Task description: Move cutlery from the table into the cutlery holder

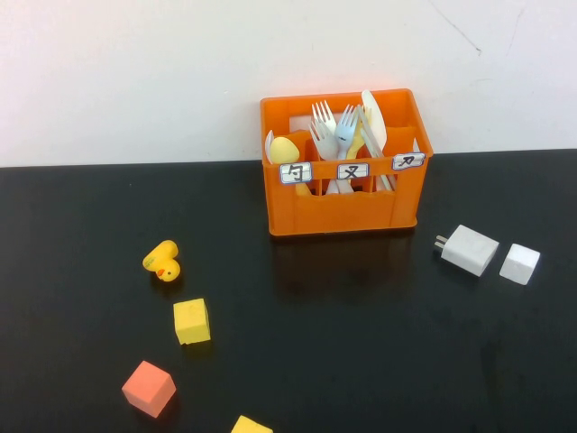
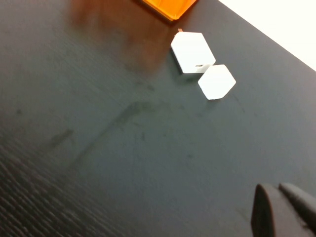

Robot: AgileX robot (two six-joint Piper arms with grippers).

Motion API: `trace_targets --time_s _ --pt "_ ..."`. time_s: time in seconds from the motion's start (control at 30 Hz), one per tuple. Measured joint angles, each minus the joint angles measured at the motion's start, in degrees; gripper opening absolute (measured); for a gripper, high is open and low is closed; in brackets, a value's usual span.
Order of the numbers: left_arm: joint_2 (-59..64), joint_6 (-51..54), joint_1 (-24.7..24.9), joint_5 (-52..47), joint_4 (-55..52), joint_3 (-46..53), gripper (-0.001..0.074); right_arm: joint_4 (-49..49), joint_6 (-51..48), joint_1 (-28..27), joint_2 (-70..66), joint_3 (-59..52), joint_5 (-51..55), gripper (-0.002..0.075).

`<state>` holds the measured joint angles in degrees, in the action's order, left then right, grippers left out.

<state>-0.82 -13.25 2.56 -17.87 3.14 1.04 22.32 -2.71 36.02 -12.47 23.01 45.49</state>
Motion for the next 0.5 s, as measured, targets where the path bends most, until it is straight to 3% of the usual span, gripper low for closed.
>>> trace_targets --time_s 0.5 --pt "0.0 0.0 -2.44 -0.13 0.0 0.0 -0.0001 0.0 0.0 0.0 0.0 0.0 0.0 -0.0002"
